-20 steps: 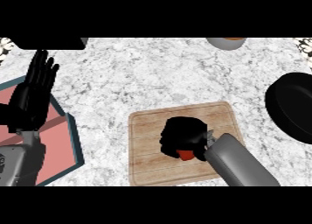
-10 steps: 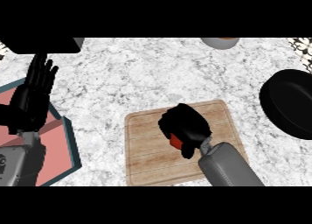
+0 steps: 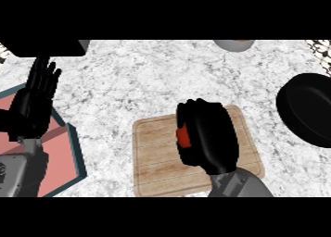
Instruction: Pick the bell pepper from the cutting board and place it in the pot
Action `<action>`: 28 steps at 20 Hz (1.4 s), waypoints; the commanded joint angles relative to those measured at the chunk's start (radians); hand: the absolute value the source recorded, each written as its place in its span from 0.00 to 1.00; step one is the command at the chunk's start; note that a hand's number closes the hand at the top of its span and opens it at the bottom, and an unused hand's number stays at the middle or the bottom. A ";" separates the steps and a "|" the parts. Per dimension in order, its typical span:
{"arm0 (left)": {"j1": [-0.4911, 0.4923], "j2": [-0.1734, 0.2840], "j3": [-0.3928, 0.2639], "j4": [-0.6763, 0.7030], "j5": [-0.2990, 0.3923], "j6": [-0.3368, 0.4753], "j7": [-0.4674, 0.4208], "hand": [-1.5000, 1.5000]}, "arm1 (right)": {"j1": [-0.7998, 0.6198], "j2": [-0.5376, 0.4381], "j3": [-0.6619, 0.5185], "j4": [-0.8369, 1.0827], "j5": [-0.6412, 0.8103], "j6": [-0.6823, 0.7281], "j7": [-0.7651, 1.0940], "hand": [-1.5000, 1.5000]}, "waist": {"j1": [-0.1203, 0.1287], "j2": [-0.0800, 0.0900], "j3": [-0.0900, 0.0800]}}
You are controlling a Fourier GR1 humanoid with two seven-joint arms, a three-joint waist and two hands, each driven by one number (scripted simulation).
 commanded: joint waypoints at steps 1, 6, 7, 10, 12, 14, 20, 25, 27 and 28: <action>0.011 -0.001 0.001 0.003 -0.002 -0.002 -0.007 0.50 | -0.014 0.003 0.001 -0.209 0.117 -0.007 0.207 1.00 | -0.005 0.002 0.001; 0.028 0.029 0.025 -0.038 0.023 -0.023 0.031 0.50 | -0.012 -0.046 -0.044 -0.455 0.237 0.149 0.313 1.00 | 0.002 0.005 0.001; 0.026 -0.006 -0.004 -0.042 -0.004 0.001 0.008 0.50 | -0.011 -0.059 -0.090 -0.476 0.221 0.133 0.295 1.00 | 0.009 0.011 0.002; 0.020 -0.004 -0.003 -0.028 -0.005 -0.006 0.014 0.50 | 0.051 -0.114 -0.197 -0.581 0.169 0.159 0.263 1.00 | 0.014 0.015 0.002; 0.034 -0.018 0.003 -0.010 -0.008 -0.005 -0.031 0.50 | 0.037 -0.182 -0.360 -0.561 0.080 0.189 0.192 1.00 | 0.018 0.018 0.002; 0.010 -0.010 0.011 -0.021 0.012 -0.023 -0.019 0.50 | 0.064 -0.206 -0.453 -0.597 -0.011 0.259 0.165 1.00 | 0.018 0.018 0.002; 0.035 0.001 0.016 -0.027 -0.001 -0.029 -0.019 0.50 | 0.121 -0.339 -0.797 -0.472 -0.233 0.228 -0.024 1.00 | 0.020 0.018 0.003; -0.011 0.022 0.040 0.012 0.011 -0.043 -0.010 0.50 | 0.140 -0.420 -1.032 -0.225 -0.381 0.083 -0.240 1.00 | 0.019 0.021 0.004; 0.009 0.002 0.027 -0.015 0.019 -0.052 -0.006 0.50 | 0.113 -0.472 -1.056 -0.167 -0.413 0.110 -0.282 1.00 | 0.025 0.019 0.003; -0.036 0.020 0.037 -0.015 0.011 -0.034 0.033 0.50 | 0.142 -0.466 -1.073 -0.098 -0.431 0.056 -0.361 1.00 | 0.024 0.020 0.003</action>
